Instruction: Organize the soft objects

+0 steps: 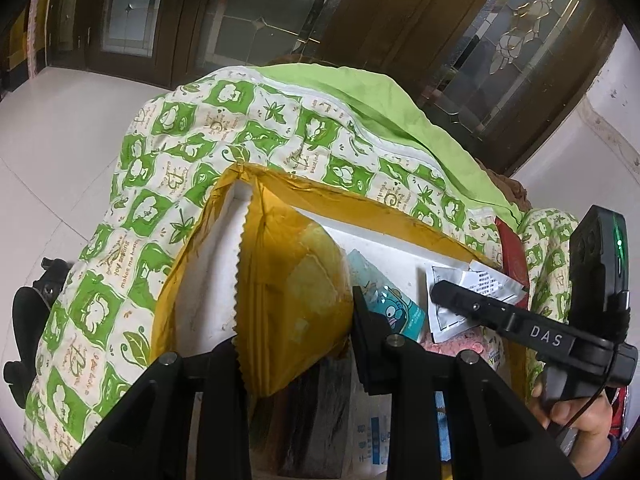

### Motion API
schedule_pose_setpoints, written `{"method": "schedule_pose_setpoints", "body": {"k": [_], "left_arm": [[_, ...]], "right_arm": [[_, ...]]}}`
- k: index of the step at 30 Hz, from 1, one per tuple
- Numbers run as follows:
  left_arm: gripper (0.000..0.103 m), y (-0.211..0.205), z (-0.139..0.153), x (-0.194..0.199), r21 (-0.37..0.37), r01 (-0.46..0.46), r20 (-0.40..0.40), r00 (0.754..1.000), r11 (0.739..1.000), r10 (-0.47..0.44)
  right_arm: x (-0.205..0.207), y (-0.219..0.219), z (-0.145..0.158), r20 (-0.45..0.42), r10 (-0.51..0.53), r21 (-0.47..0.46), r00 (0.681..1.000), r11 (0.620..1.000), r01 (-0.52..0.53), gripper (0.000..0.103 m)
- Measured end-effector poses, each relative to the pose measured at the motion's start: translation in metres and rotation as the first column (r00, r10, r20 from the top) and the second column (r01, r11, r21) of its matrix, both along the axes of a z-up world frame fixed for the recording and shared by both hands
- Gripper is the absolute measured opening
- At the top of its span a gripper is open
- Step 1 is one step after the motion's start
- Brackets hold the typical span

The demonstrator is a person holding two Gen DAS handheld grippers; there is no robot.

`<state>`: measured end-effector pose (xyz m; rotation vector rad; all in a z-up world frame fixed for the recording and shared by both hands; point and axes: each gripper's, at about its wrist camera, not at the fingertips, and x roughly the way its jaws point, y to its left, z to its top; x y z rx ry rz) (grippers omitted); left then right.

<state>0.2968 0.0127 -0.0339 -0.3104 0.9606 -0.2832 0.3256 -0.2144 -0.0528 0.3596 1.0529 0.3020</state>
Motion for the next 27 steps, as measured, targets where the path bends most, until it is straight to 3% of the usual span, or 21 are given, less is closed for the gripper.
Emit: {"method": "schedule_pose_setpoints", "body": {"k": [9, 15, 19, 22, 27], "left_arm": [[0.028, -0.003, -0.007, 0.001, 0.018, 0.002, -0.011, 1.000, 1.000, -0.001], [0.047, -0.007, -0.002, -0.003, 0.022, 0.026, 0.000, 1.000, 0.999, -0.026], [0.061, -0.014, 0.004, -0.011, 0.059, 0.053, 0.023, 0.998, 0.997, -0.054], [0.075, -0.015, 0.011, -0.020, 0.090, 0.048, 0.050, 0.997, 0.995, -0.052], [0.076, -0.004, 0.019, -0.034, 0.066, 0.026, 0.059, 0.998, 0.997, -0.030]], "right_arm": [[0.001, 0.007, -0.005, 0.005, 0.015, -0.016, 1.000, 1.000, -0.014, 0.032], [0.001, 0.004, -0.005, 0.023, 0.002, -0.005, 1.000, 1.000, -0.002, 0.035], [-0.003, 0.000, 0.000, 0.050, -0.013, 0.003, 0.999, 1.000, 0.013, 0.060], [-0.007, -0.002, 0.005, 0.061, -0.026, 0.017, 0.998, 1.000, 0.025, 0.061], [-0.021, -0.008, 0.015, 0.100, -0.055, 0.014, 0.993, 0.998, 0.054, 0.080]]}}
